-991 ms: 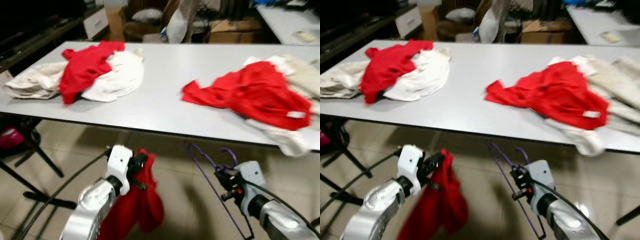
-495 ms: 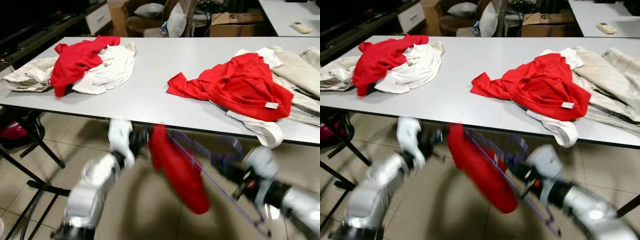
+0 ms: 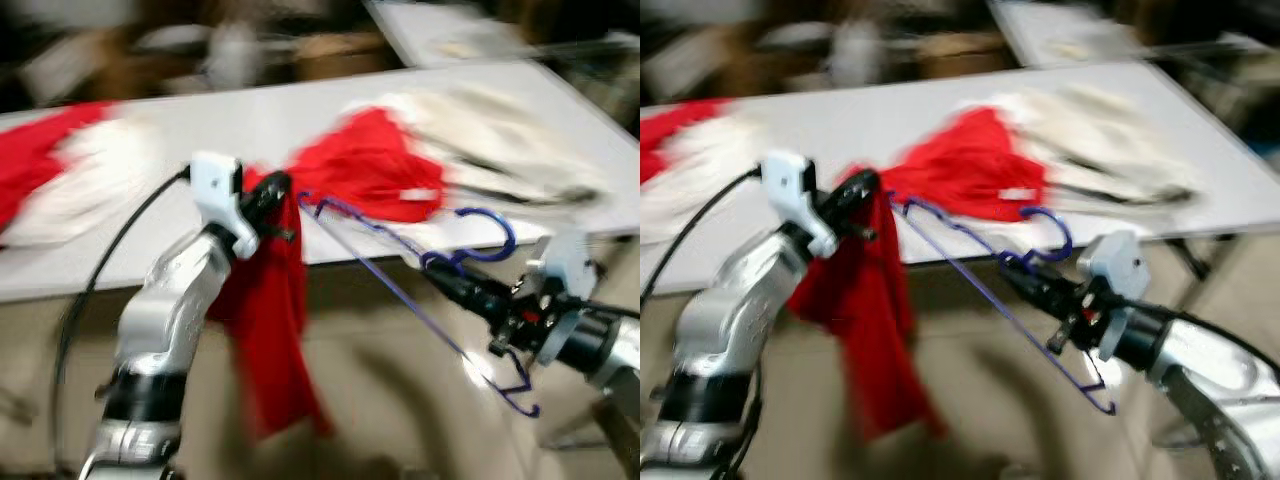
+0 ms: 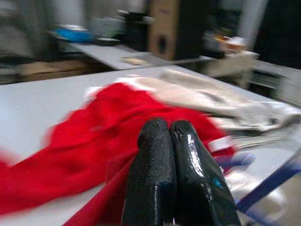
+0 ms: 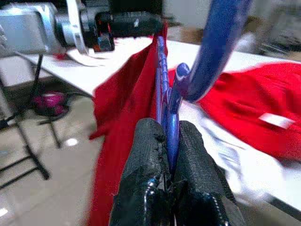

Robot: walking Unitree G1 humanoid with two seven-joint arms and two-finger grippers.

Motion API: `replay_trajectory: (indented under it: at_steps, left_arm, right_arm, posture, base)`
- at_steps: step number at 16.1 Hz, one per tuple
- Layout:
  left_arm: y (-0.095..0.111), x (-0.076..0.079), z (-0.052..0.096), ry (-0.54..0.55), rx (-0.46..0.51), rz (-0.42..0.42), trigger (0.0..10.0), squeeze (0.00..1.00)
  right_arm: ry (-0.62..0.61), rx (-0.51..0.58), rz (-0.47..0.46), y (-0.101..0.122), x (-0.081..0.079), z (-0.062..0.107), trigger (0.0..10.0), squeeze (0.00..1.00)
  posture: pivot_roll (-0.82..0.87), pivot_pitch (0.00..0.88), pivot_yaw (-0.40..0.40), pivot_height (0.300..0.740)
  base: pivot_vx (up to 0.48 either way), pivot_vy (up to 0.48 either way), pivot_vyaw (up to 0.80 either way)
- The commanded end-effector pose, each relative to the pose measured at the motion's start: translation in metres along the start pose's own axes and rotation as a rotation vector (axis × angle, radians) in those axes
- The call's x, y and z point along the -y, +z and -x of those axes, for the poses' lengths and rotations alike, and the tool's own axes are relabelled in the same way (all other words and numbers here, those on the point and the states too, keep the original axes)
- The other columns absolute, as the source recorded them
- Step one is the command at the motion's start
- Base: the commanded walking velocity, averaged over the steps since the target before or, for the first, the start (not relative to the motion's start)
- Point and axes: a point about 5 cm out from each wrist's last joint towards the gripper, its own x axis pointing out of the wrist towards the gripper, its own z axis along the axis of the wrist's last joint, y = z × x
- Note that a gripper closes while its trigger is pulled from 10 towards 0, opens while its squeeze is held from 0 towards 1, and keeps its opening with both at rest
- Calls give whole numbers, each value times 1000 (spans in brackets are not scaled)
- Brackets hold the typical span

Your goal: Hang hanger

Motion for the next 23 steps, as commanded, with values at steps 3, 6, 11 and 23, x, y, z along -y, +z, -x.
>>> replay_trajectory:
  at_steps: [3, 6, 11, 23]
  left_arm:
    - [45, -34, -10, 100, 63, -90, 10000, 0]
    - [77, -48, -16, 130, 121, -144, 10000, 0]
    - [125, -51, -25, 74, 210, -164, 10000, 0]
    - [207, 0, -8, -279, 343, -258, 10000, 0]
  right_arm:
    - [102, 28, 64, 23, 0, 2, 10000, 0]
    - [188, 1, 103, 32, -3, 7, 10000, 0]
    - [284, -26, 196, 46, 6, -5, 10000, 0]
    - [347, -90, 369, 74, 60, -101, 10000, 0]
  posture:
    - [-153, 0, 121, 740]
    - [-151, 0, 126, 740]
    - [-148, 0, 130, 740]
    - [-68, 0, 71, 740]
  base:
    - [356, 0, 0]
    - [359, 0, 0]
    - [356, 0, 0]
    - [53, 0, 0]
